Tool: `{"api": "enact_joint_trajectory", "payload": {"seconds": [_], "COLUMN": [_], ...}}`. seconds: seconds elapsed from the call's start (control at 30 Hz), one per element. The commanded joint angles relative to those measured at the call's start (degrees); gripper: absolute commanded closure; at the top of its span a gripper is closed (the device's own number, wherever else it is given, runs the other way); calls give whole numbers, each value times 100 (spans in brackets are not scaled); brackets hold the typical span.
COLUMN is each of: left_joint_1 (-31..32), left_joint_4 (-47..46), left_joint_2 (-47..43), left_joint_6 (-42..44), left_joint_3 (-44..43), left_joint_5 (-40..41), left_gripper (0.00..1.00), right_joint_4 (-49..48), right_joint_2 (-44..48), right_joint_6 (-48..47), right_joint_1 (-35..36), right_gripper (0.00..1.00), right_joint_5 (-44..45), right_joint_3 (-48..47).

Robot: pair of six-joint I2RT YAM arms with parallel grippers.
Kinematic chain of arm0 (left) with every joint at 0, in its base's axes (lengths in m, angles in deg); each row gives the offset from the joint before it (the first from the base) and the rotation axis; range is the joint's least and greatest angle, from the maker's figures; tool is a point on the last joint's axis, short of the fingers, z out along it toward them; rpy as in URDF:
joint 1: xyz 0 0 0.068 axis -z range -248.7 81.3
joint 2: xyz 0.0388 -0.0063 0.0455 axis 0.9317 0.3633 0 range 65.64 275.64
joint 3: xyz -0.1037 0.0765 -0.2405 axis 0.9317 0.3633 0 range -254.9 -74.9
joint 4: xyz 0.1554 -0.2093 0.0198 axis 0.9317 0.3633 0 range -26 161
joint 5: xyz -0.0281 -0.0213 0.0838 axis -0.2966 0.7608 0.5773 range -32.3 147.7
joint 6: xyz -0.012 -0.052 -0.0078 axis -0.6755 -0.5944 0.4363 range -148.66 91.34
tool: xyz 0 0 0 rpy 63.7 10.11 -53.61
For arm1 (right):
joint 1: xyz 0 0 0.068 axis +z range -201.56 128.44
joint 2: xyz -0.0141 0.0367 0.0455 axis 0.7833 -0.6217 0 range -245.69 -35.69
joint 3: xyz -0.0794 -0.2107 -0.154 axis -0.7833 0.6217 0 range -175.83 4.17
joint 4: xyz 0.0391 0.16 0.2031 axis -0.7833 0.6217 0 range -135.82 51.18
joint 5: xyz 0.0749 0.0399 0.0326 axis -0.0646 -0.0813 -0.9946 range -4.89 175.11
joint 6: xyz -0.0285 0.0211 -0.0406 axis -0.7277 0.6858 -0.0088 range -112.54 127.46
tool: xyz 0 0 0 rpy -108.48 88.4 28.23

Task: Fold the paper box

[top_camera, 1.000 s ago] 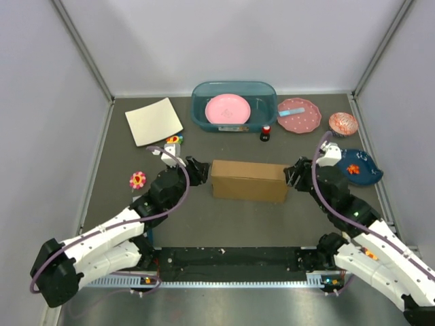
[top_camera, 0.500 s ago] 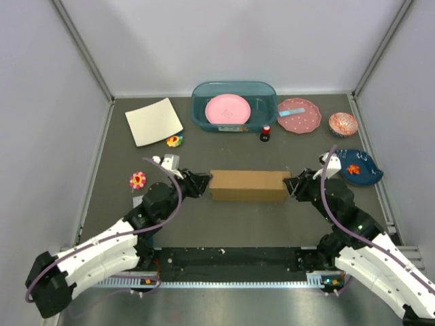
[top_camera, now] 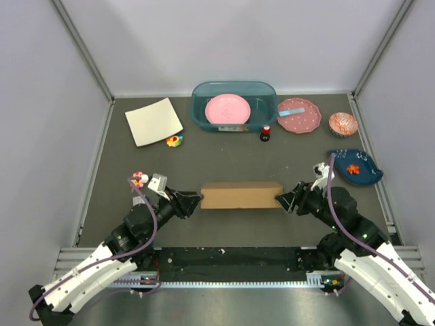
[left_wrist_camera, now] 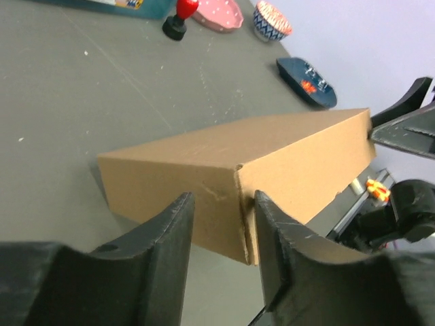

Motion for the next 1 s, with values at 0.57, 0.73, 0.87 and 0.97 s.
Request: {"api": "enact_joint_trajectory", "payload": {"seconds": [0.57,0.73,0.87,0.97], "left_joint_1": [18,18,18,18], "left_joint_4": [40,-452,-743,-1015], "left_joint_2": [1550,2359,2870,3283], "left_joint_6": [-898,-1021,-1047,-1047], "left_joint_3": [-93,30,39,56], "left_joint_5": [1266,1020,757,519], "left_gripper": [23,22,23,24], "right_joint_4": [-296,-886,-1123,-1571], "right_joint_2": [-1263,-1625,-2108,-2425], "right_joint_6": [808,1239,1292,1301], "right_joint_1": [67,67,67,67], "right_gripper": [22,21,22,27], "right_joint_5": [273,-378,-493,-511], "right_joint_3": [196,610,734,839]}}
